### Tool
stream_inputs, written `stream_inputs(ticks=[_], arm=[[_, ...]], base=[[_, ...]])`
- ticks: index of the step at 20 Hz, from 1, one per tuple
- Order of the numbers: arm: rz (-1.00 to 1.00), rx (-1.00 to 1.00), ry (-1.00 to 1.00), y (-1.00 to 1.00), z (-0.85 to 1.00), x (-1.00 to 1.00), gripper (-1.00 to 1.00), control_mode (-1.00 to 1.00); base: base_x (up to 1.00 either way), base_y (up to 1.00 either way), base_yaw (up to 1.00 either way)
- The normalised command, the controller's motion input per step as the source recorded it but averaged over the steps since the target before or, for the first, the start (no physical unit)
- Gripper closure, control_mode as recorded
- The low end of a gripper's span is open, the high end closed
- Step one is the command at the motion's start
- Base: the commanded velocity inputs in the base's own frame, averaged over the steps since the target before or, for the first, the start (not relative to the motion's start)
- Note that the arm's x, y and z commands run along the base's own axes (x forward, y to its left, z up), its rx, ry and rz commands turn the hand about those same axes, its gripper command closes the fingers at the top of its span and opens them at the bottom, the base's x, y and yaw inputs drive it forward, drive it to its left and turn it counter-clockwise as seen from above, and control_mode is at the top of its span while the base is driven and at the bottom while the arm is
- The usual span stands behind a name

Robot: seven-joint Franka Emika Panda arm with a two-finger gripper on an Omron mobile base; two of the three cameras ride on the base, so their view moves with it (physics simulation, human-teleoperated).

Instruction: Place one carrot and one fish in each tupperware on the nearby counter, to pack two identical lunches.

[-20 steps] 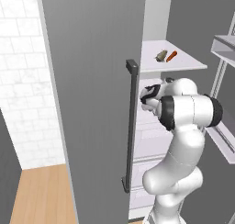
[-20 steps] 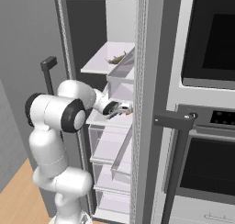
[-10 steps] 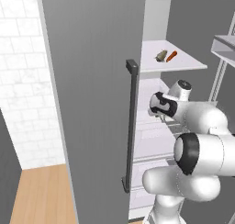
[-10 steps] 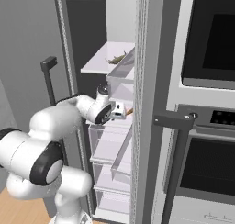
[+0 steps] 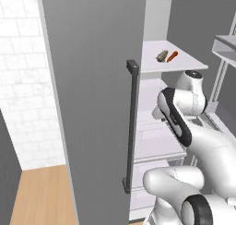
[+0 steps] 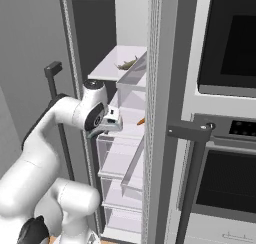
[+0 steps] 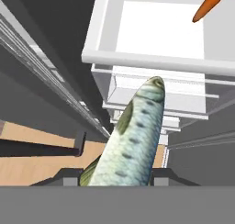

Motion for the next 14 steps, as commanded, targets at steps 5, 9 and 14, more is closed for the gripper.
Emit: stream_inputs(ticks=[5,9,14], arm=[[0.06,0.0,0.01,0.05,0.5,-1.0,1.0,-1.0],[0.09,0.0,0.01,0.16,0.69,-0.88,1.0,-1.0],[0.09,0.0,0.01,0.21,0.71,-0.63,1.0,-1.0]], base=[[0.0,0.0,0.0],[0.0,0.0,0.0],[0.0,0.0,0.0]])
